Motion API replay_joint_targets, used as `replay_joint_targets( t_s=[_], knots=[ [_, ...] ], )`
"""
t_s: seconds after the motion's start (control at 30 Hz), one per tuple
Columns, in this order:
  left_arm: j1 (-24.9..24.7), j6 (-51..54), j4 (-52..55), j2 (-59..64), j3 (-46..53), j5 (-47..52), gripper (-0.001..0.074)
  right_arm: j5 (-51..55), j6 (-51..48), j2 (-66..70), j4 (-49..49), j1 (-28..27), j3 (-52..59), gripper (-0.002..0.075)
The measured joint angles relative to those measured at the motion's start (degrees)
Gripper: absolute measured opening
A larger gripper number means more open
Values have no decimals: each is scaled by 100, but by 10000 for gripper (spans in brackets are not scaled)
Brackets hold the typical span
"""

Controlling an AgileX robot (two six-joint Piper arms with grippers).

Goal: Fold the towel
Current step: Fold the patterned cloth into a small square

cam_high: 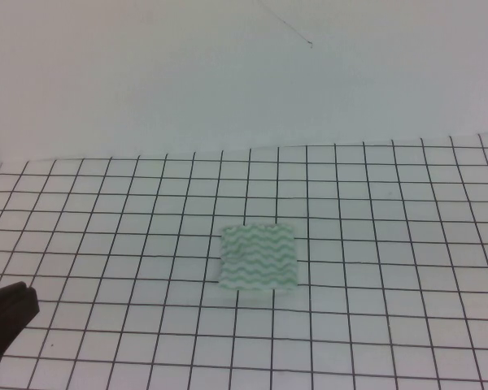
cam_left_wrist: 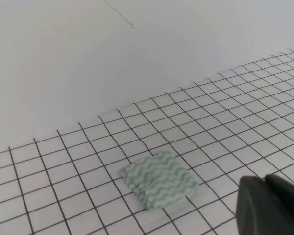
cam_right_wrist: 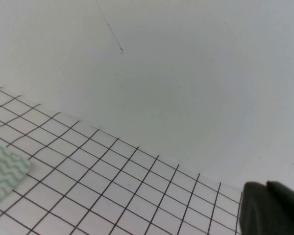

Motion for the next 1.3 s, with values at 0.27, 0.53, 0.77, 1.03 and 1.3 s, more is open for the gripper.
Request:
replay_joint_targets(
  t_s=[0.27,0.53,0.77,1.03,1.3],
  knots=[
    [0,0,126,0,108,-1,-1,0,10,0,0,0,0,-1],
    [113,-339,1904,-1016,1249,-730,-1,0,10,0,0,0,0,-1],
    [621,-1554,2417,-2295,2773,-1381,-1,0,10,0,0,0,0,-1],
    [632,-1774,2266,-2385,3458,-1118,-1,0,10,0,0,0,0,-1],
    [632,-1768,2243,-2385,3458,-1354,-1,0,10,0,-10,0,0,-1]
  ],
)
